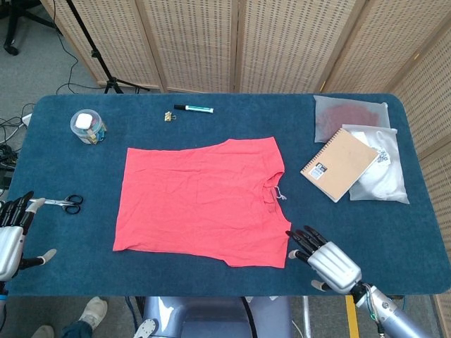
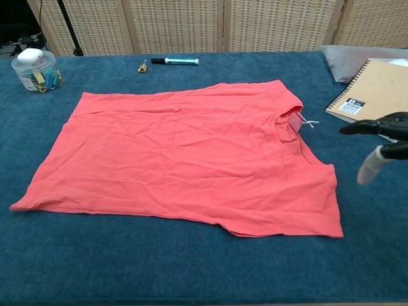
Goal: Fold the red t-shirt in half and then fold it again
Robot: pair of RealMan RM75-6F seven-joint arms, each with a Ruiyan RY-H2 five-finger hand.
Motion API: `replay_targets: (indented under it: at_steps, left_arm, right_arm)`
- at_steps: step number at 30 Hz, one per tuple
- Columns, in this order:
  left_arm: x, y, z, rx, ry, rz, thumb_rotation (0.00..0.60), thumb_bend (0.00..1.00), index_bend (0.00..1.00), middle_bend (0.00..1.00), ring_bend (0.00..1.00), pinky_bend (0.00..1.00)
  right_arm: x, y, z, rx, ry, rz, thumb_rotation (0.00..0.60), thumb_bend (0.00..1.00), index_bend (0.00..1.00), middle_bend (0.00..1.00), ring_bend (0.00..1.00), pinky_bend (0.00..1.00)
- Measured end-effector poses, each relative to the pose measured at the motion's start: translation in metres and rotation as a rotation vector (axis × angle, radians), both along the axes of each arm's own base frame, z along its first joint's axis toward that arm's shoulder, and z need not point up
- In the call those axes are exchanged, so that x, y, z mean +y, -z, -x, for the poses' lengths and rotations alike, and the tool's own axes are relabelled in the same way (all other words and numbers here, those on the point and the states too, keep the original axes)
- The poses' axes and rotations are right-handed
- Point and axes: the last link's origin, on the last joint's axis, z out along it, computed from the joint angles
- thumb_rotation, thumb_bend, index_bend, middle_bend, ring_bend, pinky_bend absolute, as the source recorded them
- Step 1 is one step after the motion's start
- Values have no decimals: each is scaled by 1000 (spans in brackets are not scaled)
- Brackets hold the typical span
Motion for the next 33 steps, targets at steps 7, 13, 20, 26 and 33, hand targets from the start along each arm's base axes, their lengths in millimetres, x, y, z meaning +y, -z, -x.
replay_targets:
  at_steps: [7, 13, 20, 26, 33]
  left_arm:
    - [1, 0, 2, -6, -9, 0, 600, 0, 0, 0, 0, 0]
    - [2, 1, 4, -7, -14, 9, 600, 0, 0, 0, 0, 0]
    - [3, 1, 5, -10, -21, 12, 600, 0, 0, 0, 0, 0]
    - [3, 0, 6, -16, -25, 9, 600, 0, 0, 0, 0, 0]
    - [3, 0, 6, -19, -25, 11, 600, 0, 0, 0, 0, 0]
  right_arm:
    - [-12, 27, -21, 37, -14, 21, 600, 0, 346, 0, 0, 0]
    - [-17, 52, -35, 66, -14, 39, 600, 0, 346, 0, 0, 0]
    - [-18, 80, -37, 122, 9, 59, 600, 0, 357, 0, 0, 0]
    - [-19, 92, -36, 170, 9, 76, 600, 0, 359, 0, 0, 0]
    - [-19, 96, -33, 208, -2, 89, 600, 2, 364, 0, 0, 0]
